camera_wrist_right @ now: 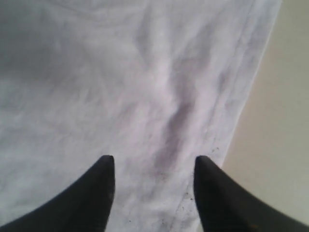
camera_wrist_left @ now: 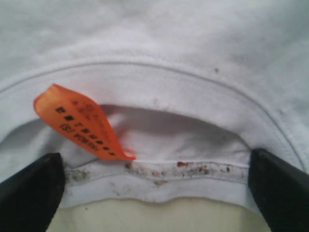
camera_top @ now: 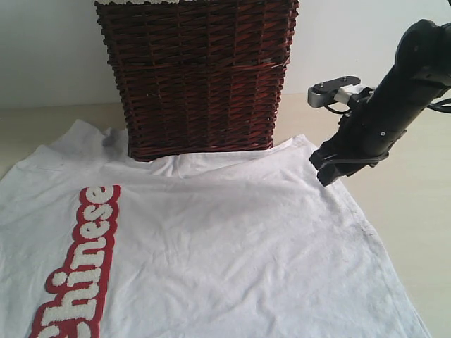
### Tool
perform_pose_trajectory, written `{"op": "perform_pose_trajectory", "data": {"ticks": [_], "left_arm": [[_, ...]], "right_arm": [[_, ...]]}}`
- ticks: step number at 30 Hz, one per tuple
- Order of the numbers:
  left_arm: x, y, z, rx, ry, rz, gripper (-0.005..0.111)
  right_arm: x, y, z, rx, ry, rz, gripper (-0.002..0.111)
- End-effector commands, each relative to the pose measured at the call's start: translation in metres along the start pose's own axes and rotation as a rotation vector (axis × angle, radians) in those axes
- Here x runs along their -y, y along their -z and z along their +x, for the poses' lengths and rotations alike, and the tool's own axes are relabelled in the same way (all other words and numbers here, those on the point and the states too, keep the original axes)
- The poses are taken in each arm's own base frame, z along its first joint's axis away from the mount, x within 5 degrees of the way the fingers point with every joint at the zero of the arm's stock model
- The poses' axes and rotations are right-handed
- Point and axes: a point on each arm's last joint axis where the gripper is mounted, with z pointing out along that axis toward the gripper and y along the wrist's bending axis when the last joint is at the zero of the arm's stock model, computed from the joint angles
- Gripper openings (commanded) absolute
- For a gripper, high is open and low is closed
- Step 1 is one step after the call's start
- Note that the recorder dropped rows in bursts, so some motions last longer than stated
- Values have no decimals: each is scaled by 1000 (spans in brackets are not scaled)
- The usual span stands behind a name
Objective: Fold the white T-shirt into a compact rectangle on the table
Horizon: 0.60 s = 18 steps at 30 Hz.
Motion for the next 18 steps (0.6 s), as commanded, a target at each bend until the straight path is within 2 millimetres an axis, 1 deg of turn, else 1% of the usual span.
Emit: {"op": "perform_pose_trajectory", "data": {"ticks": [1,3,4,6,7,8,10,11,13,14,16,17,18], "left_arm": [[0,-9,1,-10,-4,-21,105],[0,-9,1,-10,-4,-21,105],[0,-9,1,-10,-4,-21,105],[0,-9,1,-10,-4,-21,105],[0,-9,1,-10,-4,-21,105],[0,-9,1,-10,-4,-21,105],[0,-9,1,-10,-4,-21,105],[0,-9,1,-10,-4,-21,105],[0,-9,1,-10,-4,-21,105],[0,-9,1,-10,-4,-21,105],[0,-9,1,-10,-4,-21,105],[0,-9,1,-10,-4,-21,105],[0,-9,1,-10,-4,-21,105]], "right_arm": [[5,2,-2,22,38,45,80],[7,2,-1,-1,78,70,102],[7,2,1,-22,116,79,105],[6,2,6,-80,196,62,105],[4,2,10,-120,287,36,105],[4,3,14,-167,420,13,105],[0,5,24,-268,709,-97,105],[-4,8,32,-324,955,-211,105],[-5,9,36,-327,1197,-297,105],[-5,9,35,-316,1239,-293,105],[0,5,30,-296,1283,-218,105],[5,-2,27,-299,1235,-163,105],[7,-7,26,-301,1195,-143,105]]}}
